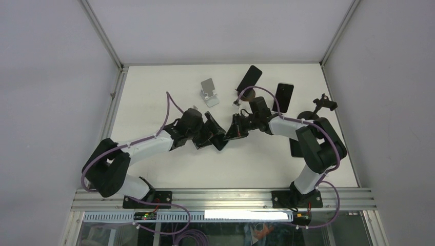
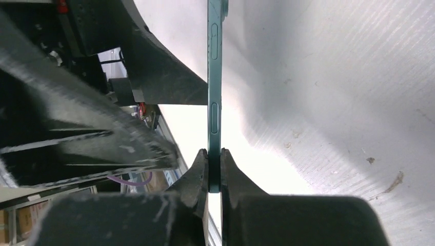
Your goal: Place the phone on the phone stand
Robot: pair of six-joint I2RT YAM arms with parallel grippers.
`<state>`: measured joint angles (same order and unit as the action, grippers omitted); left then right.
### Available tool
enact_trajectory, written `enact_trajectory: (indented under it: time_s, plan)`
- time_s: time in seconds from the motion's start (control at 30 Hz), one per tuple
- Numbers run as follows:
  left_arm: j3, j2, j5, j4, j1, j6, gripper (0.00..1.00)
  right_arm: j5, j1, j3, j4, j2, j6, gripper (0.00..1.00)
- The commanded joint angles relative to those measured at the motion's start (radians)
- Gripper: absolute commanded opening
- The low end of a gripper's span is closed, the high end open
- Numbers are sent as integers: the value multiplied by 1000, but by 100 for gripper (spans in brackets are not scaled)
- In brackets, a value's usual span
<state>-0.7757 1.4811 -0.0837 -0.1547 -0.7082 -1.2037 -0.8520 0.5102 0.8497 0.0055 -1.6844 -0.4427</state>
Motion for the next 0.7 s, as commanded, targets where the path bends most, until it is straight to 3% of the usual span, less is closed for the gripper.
enact_trajectory:
  time_s: [0.0,0.23,0.5,0.67]
  plan:
    - [50,-176,-12,151,-13,133,99,-105,-12,54,29,36,31,0]
    - [126,-430,-2,146,-7,375,99,-171,-38,65,25,89,59,0]
    - [277,-768,67,213,-5,489,94,-313,-100,72,33,151,99,0]
    - [347,-870,46,286,-2,505,96,-416,-128,62,46,207,137,0]
